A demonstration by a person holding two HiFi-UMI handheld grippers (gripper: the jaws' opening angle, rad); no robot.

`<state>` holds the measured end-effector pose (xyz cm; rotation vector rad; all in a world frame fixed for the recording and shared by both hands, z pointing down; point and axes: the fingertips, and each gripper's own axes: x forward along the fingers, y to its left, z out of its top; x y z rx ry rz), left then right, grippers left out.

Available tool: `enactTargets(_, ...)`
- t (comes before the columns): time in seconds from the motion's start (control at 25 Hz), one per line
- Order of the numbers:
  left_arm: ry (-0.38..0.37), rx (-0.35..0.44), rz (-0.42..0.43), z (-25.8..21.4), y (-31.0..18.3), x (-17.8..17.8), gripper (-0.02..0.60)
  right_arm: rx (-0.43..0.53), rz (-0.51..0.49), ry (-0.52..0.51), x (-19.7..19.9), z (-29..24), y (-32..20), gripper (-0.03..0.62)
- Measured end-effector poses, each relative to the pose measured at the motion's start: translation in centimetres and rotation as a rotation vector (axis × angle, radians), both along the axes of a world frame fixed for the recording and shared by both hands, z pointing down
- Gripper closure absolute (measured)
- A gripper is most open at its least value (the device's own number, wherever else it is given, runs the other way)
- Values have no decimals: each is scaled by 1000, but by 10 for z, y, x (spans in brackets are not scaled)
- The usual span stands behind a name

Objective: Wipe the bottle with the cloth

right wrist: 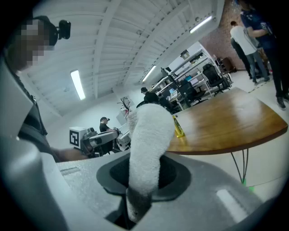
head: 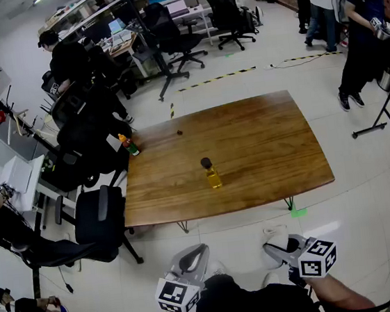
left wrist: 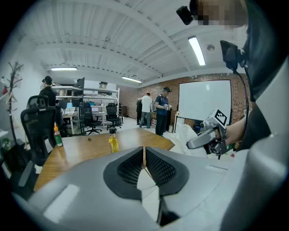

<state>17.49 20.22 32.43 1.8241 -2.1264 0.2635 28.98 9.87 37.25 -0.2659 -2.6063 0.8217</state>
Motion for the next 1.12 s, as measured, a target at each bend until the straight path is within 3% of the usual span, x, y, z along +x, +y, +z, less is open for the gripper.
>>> enactTargets(0.12,-38,3,38,4,-20,-34,528,5,15,1,-30,4,-14,522)
enactTargets(0.4,-31,55,159,16,-85,-135,472,18,125,38,-109,5,-50,522)
enactTargets(0.6,-5,92,311,24,-132,-188,445,-48,220,54,-152,2,-72,522)
enactTargets(0.72,-22,79,445,39,-157,-196,411,-59,294,85,-167,8,-88,522)
enactTargets(0.84,2,50,521,56,-174,-196,358,-62,322,119,-180,11,-97,522)
enactTargets(1.0,-15,25,596,76,-197,-181,316,-79,331,136,-189,19,-120,522)
enactTargets(1.12,-28,13,644,86,-208,-173,316,-103,270,152,-205,36,-133,522)
